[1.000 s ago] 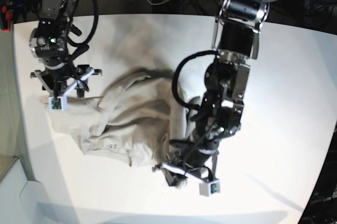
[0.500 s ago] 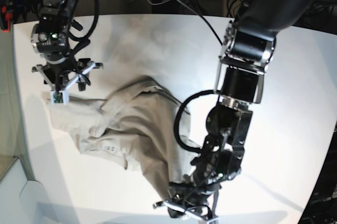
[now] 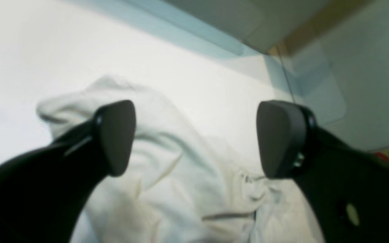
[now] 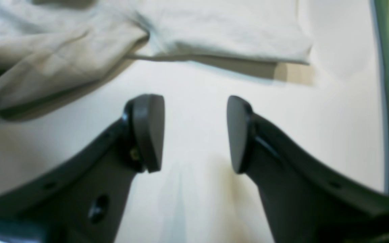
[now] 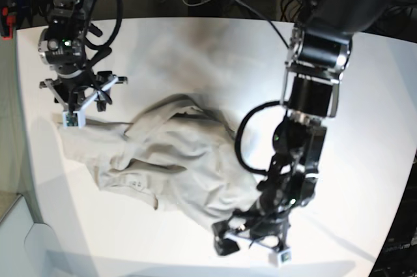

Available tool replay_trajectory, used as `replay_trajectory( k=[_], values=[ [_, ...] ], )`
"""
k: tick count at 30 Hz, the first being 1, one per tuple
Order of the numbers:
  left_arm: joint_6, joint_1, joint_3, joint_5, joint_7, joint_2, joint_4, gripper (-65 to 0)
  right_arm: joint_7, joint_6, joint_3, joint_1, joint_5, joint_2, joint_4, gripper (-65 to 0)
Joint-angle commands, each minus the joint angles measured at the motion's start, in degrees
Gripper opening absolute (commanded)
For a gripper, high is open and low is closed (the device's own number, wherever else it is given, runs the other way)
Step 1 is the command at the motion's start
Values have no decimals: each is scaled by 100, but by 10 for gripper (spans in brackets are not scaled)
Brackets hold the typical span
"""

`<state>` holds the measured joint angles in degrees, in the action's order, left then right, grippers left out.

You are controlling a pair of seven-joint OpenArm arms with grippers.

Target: Layout the t-shirt on the table in an organized manner, then fold the t-shirt properly

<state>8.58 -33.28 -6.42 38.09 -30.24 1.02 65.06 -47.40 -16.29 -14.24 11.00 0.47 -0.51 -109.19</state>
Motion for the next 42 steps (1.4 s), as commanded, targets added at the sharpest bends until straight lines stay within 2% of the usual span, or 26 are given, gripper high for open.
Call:
replay_trajectory(
  k=[1,6,9,11,16,21,26,29,32,42],
  values=[
    [-53,-35,118,222,110,52,285,-144,120,-116,-5,-32,28,21,-101,-344],
    [-53,897,417,776,66,492,1085,-285,111,-124,31,-6,28,21,-101,-344],
    [-45,1512,567,996,57,843,1622,-355,129,-124,409,-6,28,65,-101,-344],
    [-18,1908,663,1005,66,1081,1877,-377,102,-124,795,-50,28,249,-101,-341],
    [-18,2849,1050,1022,48,1520,2228,-379,67,-124,2105,-366,1,715,-66,-340],
    [-36,3675,1463,1031,48,1793,2589,-379,-539,-124,2747,-1008,1,759,-4,-336],
    [-53,4466,2052,1031,48,1784,3081,-379,-1023,-116,3415,-1843,1,750,690,-268],
    [-53,4818,2246,1031,48,1784,3336,-379,-1005,-116,3697,-2133,1,733,1156,-263],
    [-53,5082,2378,1031,48,1784,3424,-378,-706,-116,3855,-2274,-7,583,1464,-263],
    [-53,5521,2510,1031,48,1740,3784,-378,58,-116,3881,-2274,-7,205,2308,-262]
  ],
)
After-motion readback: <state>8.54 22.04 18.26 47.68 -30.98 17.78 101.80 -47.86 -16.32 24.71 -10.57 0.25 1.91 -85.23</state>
